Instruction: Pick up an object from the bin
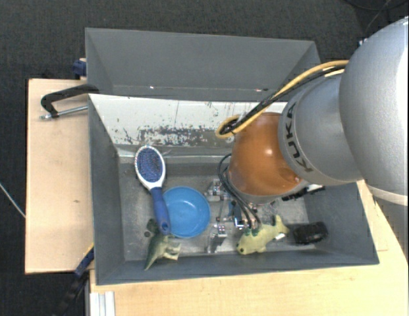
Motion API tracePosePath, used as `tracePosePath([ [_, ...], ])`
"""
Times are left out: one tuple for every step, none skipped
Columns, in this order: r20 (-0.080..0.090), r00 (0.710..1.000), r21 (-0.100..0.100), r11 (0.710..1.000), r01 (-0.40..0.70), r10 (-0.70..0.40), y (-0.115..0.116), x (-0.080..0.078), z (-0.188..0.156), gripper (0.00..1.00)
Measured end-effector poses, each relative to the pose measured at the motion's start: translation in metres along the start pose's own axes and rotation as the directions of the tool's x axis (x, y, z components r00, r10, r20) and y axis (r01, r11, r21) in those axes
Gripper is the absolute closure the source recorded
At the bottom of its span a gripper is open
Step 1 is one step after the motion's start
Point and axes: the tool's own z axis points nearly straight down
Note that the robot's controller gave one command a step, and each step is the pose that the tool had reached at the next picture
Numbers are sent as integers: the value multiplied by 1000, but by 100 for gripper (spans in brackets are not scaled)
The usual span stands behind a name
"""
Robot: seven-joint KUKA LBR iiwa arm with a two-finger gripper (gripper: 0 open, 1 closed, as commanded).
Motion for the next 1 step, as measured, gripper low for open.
tracePosePath([
  [4,949,20,949,-314,314,95,1,1,0],
])
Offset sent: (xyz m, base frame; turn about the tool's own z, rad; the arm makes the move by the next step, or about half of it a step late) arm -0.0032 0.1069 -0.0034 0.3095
